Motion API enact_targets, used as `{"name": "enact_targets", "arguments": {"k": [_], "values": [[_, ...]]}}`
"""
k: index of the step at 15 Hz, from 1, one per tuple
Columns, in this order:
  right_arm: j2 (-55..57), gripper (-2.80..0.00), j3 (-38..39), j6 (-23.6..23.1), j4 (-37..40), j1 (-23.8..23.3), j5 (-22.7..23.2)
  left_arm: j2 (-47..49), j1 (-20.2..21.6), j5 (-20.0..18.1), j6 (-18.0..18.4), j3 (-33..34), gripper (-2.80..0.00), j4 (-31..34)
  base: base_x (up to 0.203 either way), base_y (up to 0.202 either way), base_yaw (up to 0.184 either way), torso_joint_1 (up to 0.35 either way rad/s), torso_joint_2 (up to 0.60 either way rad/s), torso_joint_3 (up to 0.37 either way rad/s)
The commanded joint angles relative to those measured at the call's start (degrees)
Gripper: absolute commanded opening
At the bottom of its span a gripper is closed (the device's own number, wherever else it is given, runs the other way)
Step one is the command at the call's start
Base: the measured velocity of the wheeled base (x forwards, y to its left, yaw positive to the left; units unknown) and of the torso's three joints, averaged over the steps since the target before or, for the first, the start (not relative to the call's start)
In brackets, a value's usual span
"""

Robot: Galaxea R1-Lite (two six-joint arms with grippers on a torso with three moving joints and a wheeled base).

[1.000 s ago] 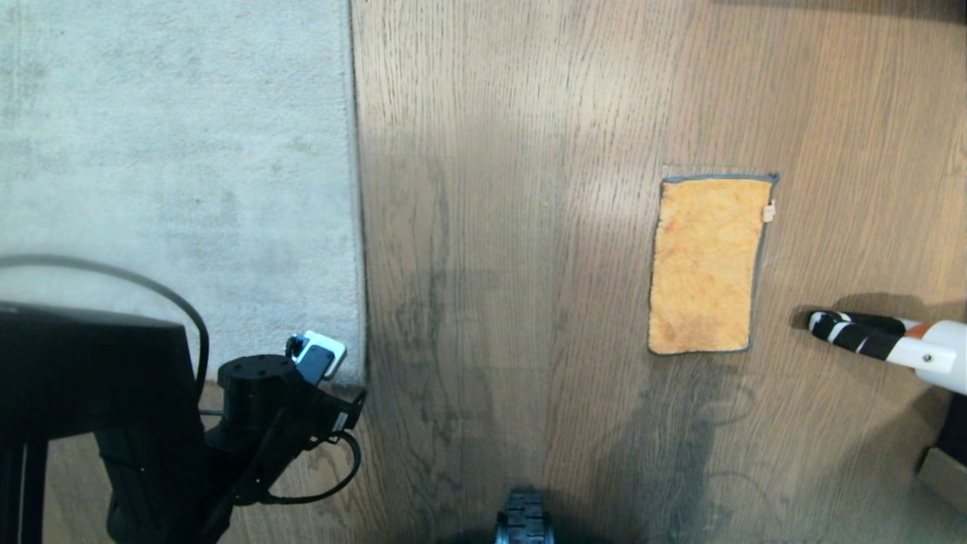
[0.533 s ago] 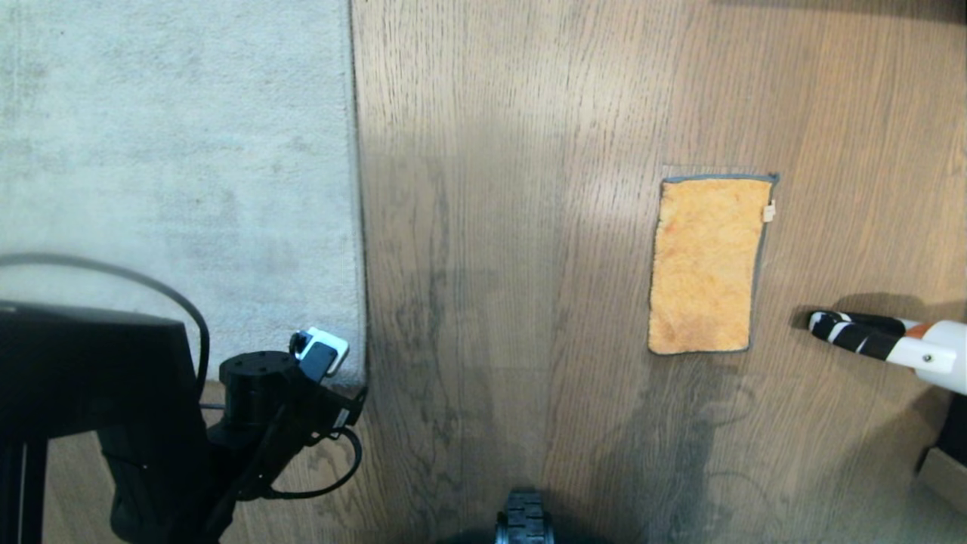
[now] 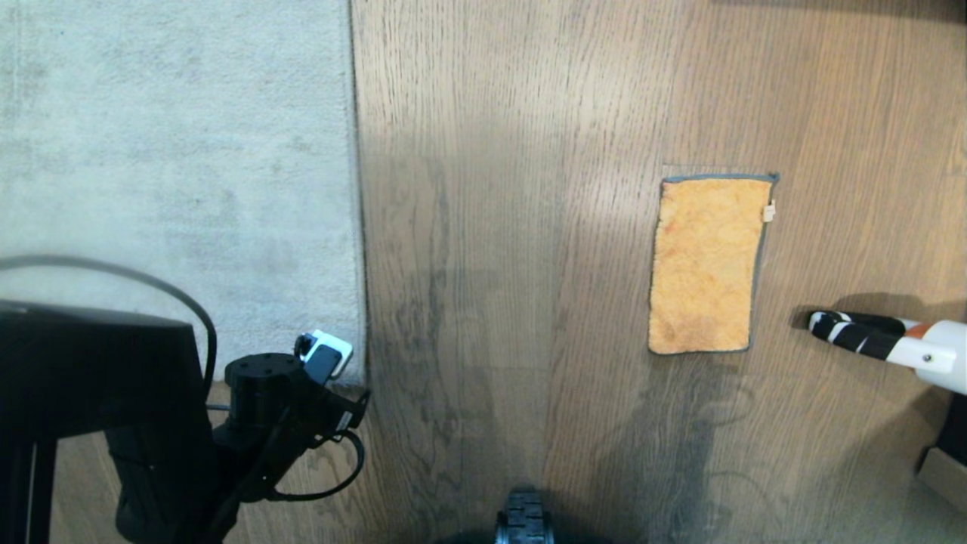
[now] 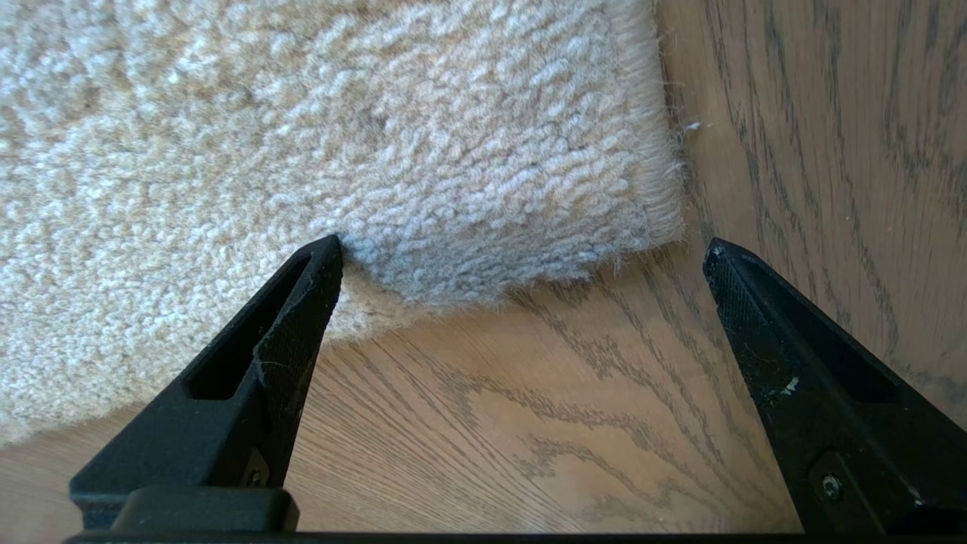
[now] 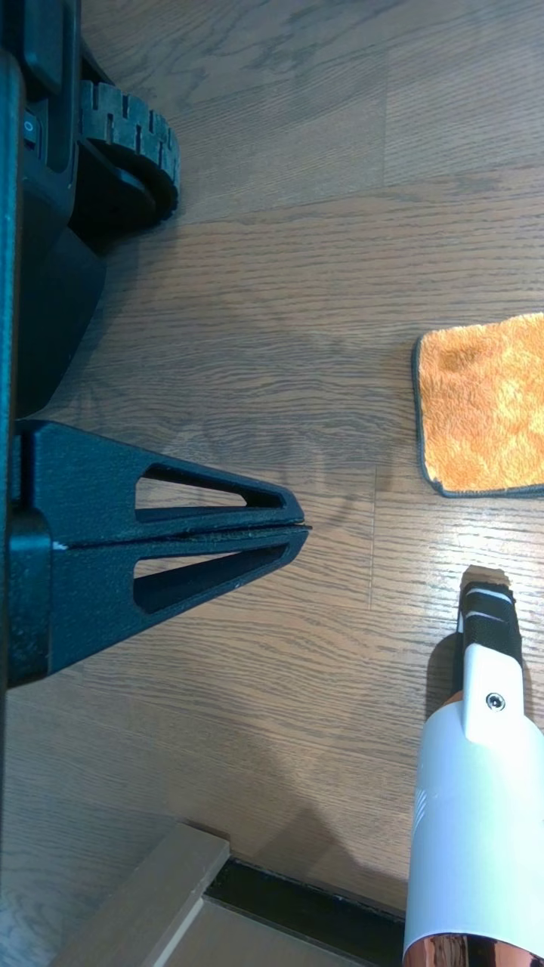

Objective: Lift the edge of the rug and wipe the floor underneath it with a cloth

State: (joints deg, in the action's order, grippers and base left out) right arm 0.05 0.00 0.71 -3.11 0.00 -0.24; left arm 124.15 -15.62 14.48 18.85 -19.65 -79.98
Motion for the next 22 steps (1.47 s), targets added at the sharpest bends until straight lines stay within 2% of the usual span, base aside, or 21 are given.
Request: {"name": "enact_targets", "arguments": {"k": [1,8,21,22], "values": [[0.0,-2.80,0.0,0.0,-0.1,0.0,0.0,0.4,-0.1,0.2,0.3,0.1,0.00,-0.5,0.000,0.000,0.000,0.000,0.00,0.000],[0.0,-2.80,0.0,0.0,0.0,0.0,0.0,0.5,0.1,0.2,3.0,-1.0,0.00,-0.3,0.000,0.000,0.000,0.000,0.00,0.000],[0.0,-2.80,0.0,0.0,-0.1,0.0,0.0,1.4,0.5,0.4,3.6,-1.2,0.00,-1.2,0.000,0.000,0.000,0.000,0.00,0.000],[0.0,-2.80,0.0,0.0,0.0,0.0,0.0,1.6,0.5,0.4,3.6,-1.2,-2.80,-1.3,0.000,0.000,0.000,0.000,0.00,0.000]]}}
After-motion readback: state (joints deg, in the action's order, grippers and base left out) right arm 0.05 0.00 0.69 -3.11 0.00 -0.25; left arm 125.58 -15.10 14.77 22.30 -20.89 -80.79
